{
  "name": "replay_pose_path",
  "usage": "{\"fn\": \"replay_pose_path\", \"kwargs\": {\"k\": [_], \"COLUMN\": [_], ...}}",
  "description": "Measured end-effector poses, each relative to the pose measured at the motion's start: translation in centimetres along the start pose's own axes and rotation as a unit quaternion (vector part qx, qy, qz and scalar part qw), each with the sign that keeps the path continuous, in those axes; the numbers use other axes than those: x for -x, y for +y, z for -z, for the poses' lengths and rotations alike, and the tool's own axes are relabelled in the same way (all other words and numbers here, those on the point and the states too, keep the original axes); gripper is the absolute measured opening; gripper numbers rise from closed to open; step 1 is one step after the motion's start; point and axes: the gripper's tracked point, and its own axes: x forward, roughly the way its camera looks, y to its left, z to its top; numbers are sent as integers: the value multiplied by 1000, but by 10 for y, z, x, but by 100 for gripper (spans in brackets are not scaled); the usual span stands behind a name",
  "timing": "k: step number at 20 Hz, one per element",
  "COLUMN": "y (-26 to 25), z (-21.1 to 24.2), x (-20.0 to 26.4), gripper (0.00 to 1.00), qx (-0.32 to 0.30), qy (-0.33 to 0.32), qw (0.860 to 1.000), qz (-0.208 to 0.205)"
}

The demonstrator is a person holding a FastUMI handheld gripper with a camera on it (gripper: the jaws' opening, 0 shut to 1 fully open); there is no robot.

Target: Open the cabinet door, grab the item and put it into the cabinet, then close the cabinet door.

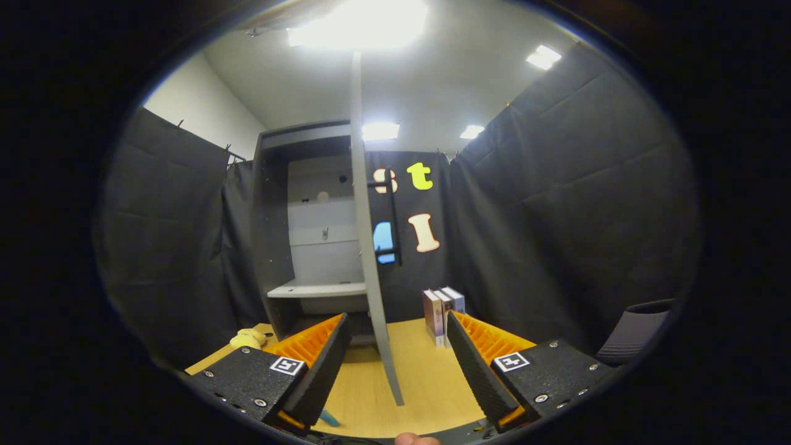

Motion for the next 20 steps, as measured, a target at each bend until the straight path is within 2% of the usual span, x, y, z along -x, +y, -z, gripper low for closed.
{"fn": "replay_pose_path", "kwargs": {"k": [3, 7, 9, 12, 15, 20], "y": [49, 94, 108, 117, 120, 127], "z": [76, 188, 231, 301, 333, 352], "x": [13, 16, 11, -4, -16, -33], "gripper": [95, 96, 96, 96, 96, 93], "qx": [-2, 34, 32, 31, -5, -5], "qy": [27, 96, 120, 173, 203, 214], "qw": [999, 992, 988, 982, 978, 976], "qz": [-37, -77, -86, -69, -51, -46]}}
